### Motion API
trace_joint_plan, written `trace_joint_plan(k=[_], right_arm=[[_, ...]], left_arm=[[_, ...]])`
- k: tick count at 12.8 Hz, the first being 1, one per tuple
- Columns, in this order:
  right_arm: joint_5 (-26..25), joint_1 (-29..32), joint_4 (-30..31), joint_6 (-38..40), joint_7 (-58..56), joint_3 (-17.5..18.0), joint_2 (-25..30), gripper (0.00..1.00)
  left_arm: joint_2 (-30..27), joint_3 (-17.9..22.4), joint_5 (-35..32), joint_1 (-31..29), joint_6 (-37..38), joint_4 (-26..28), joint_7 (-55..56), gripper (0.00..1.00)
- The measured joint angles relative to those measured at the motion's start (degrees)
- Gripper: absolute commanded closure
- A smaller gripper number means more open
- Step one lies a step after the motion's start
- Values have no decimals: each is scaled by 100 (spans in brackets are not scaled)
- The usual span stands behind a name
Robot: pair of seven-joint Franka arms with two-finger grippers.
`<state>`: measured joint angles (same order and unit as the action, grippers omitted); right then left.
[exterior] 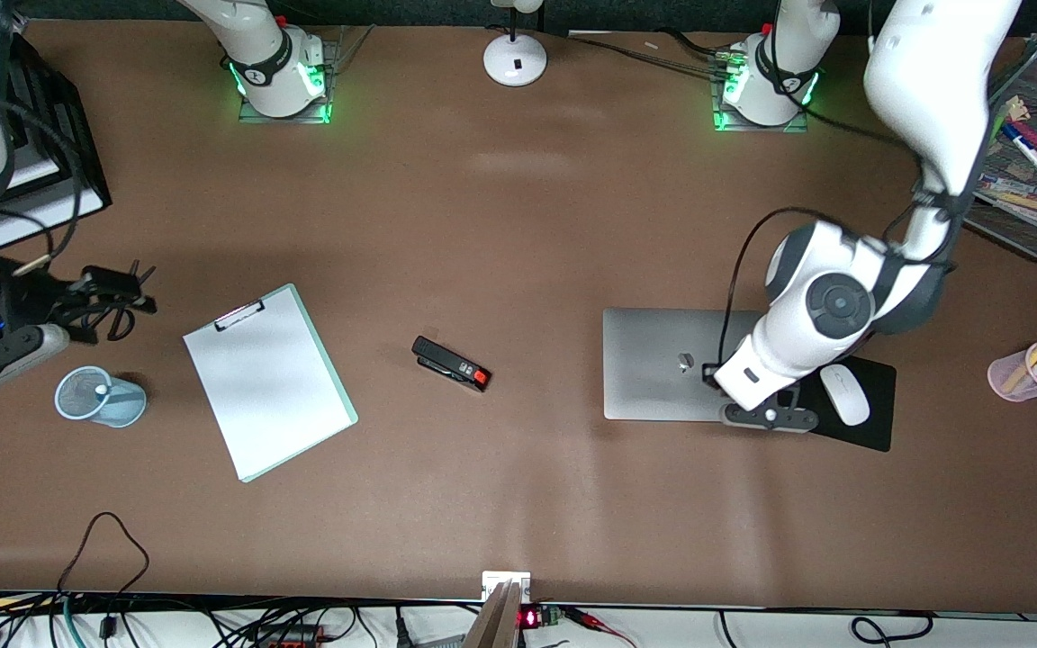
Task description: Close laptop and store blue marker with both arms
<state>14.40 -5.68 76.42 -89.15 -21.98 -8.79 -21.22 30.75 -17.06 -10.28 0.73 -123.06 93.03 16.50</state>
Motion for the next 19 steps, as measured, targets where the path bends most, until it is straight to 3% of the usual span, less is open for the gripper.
trace_joint_plan(k=[3,4,5,6,7,13,16,19], right_arm=[[-417,-345,4,493,1444,1,181,0],[-592,-500,34,580,1816,2,258,0],[-766,-644,119,595,2082,3,353,0],[-941,-760,245,567,2239,3,468,0],[-1062,-827,427,448,2316,4,622,0],[-1471,-832,2003,-574,2345,-47,2027,0],[-1479,-831,2379,-692,2347,-48,2421,0],[-1480,-794,2419,-789,2347,-88,2431,0]], left_arm=[[-489,-117,0,1,1370,-471,-202,96],[-625,-120,0,-1,1737,-597,-296,85],[-749,-119,0,-5,2069,-691,-386,56],[-872,-119,0,-12,2352,-759,-466,4],[-998,-119,0,-21,2578,-800,-506,0],[-1418,-119,38,-115,3020,-890,-585,0],[-1605,-117,43,-201,3233,-900,-810,0],[-1775,-102,207,-507,3533,-900,-1254,0]])
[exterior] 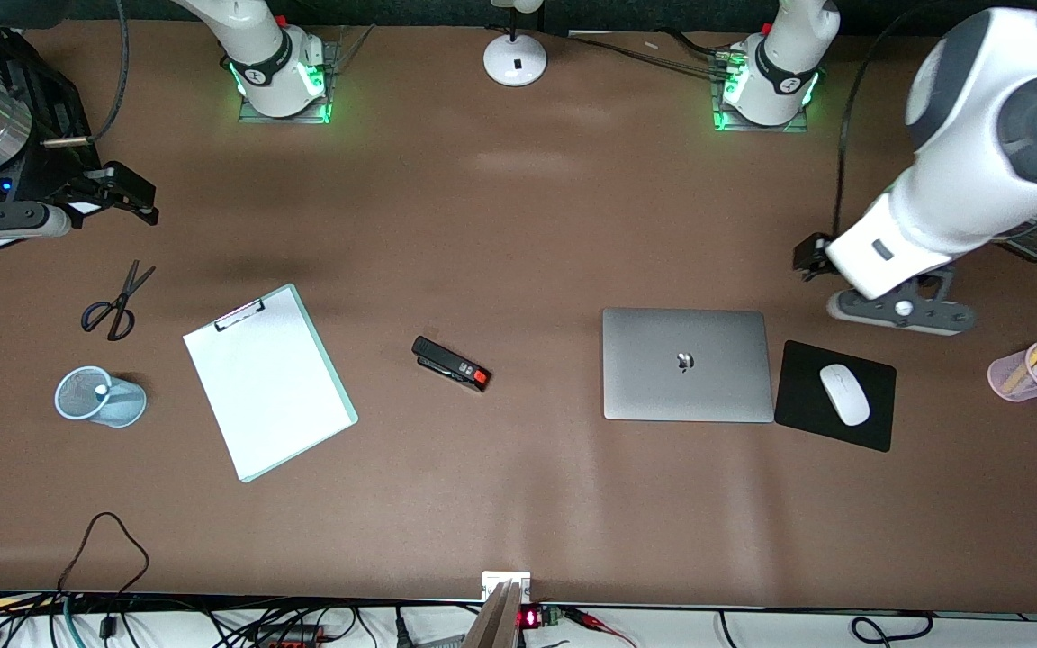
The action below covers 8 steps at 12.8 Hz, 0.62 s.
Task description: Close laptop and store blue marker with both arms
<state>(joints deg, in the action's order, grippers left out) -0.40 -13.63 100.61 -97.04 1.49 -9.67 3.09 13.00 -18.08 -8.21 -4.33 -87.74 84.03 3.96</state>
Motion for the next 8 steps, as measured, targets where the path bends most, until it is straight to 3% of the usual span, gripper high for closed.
trace_joint_plan(k=[3,6,8], right_arm=[[1,90,-331,-83,-2,-91,-274,0],[5,98,-583,87,8,-84,-383,0],[17,95,-625,125,11,-75,-330,0]], left_arm=[[-166,314,467,-108,12,154,-153,0],[-772,1110,845,204,-723,916,-349,0],[-1200,1437,857,502,-1106,1371,-354,0]])
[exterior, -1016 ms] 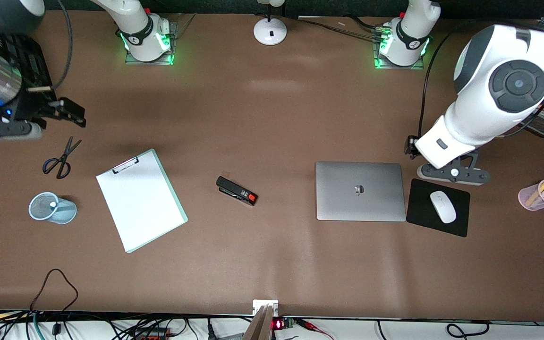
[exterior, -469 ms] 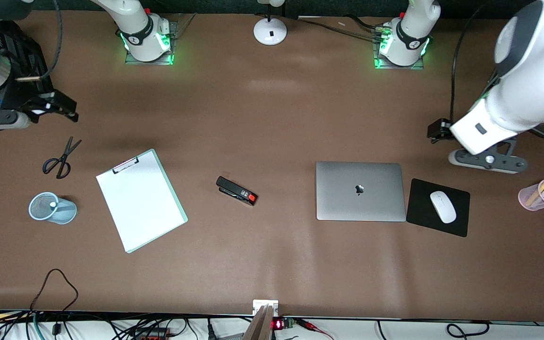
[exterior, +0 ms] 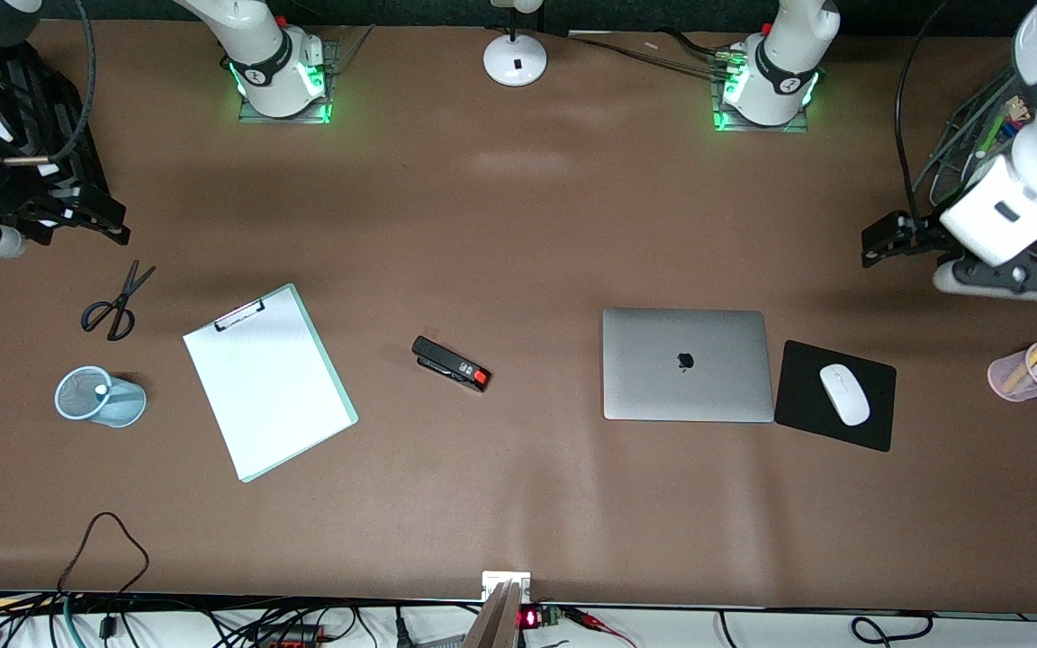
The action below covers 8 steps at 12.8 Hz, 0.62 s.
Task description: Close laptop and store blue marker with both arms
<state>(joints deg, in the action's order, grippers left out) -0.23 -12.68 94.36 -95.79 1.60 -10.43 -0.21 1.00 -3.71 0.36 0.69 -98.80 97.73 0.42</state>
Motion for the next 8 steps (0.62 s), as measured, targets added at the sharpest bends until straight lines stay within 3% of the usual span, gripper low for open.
trace_joint_plan(k=[8], right_arm=[[26,0,461,-95,0,-3,421,0]], left_arm=[[-252,109,-38,248,-97,256,-7,0]])
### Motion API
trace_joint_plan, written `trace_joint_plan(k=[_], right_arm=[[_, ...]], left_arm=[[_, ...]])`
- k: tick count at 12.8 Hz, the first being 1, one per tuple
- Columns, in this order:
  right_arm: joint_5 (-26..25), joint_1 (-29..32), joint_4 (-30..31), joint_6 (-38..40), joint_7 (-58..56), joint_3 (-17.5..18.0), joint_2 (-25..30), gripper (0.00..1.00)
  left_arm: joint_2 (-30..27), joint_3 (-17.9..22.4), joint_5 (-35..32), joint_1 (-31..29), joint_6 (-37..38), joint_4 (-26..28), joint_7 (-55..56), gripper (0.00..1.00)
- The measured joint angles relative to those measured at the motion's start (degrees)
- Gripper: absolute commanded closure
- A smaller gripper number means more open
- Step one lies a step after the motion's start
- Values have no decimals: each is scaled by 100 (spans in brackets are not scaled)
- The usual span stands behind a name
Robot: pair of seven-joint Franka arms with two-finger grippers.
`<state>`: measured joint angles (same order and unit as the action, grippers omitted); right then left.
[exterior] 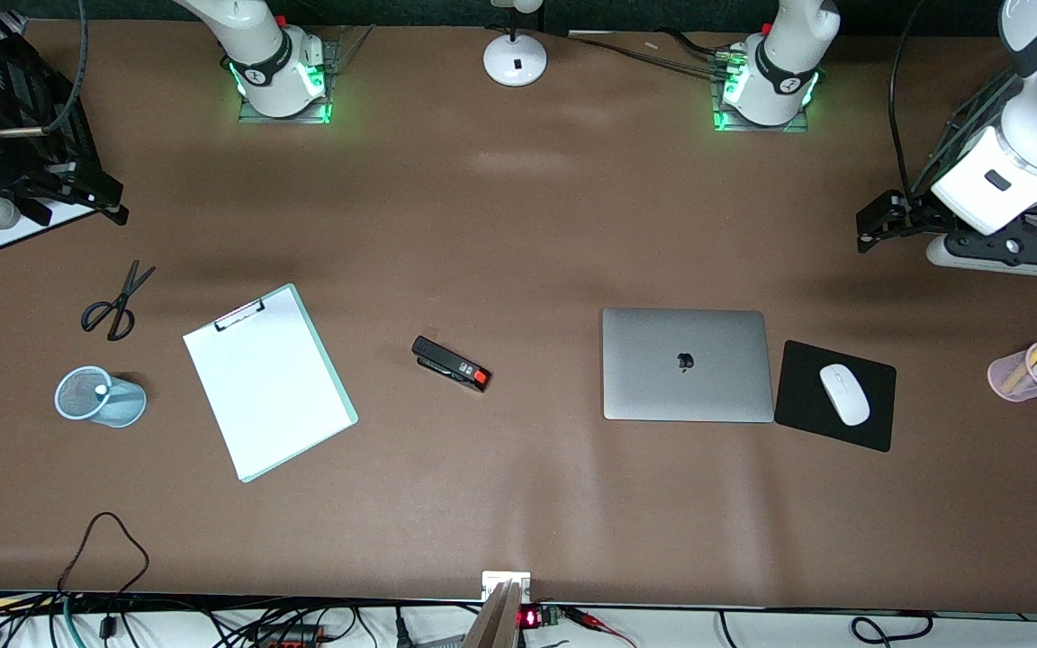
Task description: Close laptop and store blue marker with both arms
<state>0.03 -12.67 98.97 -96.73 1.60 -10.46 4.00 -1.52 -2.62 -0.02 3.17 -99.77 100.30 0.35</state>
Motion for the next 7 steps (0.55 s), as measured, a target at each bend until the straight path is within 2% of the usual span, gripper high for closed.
trace_joint_plan(k=[7], right_arm=[[0,0,-60,-56,-1,1,-69,0]], left_arm=[[-25,42,-2,36,-2,0,-3,0]])
